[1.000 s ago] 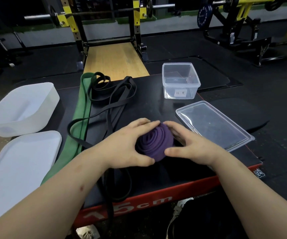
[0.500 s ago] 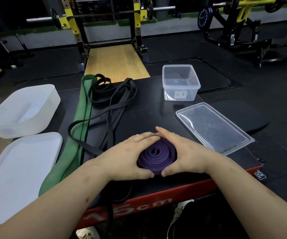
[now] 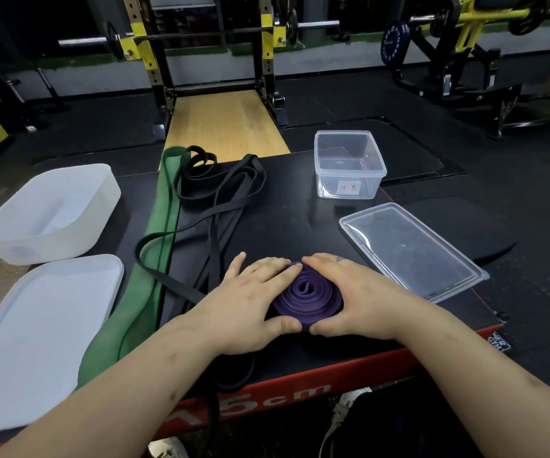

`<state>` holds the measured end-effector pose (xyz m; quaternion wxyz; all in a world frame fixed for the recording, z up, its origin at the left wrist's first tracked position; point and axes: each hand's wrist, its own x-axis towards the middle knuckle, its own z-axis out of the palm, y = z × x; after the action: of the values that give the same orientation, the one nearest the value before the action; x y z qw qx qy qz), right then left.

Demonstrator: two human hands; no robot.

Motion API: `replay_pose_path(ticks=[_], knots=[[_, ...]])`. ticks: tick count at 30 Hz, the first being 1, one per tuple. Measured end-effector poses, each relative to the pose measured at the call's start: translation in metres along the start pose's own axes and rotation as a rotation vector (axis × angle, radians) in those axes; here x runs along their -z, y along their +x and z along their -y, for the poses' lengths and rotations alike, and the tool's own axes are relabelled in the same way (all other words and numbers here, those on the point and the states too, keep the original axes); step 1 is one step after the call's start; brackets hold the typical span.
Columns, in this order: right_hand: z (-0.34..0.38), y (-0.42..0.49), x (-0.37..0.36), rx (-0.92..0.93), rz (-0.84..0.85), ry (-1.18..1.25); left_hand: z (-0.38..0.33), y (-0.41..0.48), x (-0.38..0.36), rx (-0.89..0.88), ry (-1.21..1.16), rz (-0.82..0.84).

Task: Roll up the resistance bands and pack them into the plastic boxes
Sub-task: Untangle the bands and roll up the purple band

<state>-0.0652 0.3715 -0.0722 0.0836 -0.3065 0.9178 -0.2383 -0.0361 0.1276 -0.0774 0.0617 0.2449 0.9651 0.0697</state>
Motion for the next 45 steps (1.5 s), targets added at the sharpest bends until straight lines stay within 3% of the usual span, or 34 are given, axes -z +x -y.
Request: replay_pose_path(ticks=[16,25,45], knots=[[-0.006,0.009,0.001,-0.018,0.088,-0.048,0.004,0.005,-0.004,0.003,-0.031,0.051],[-0.011,0.013,0.011,0.031,0.051,-0.032,0.009,0.015,0.008,-0.035,-0.015,0.021],[-0.091,0.108,0.140,0.020,-0.150,-0.062,0.041,0.191,0.087,-0.012,0.034,-0.237]])
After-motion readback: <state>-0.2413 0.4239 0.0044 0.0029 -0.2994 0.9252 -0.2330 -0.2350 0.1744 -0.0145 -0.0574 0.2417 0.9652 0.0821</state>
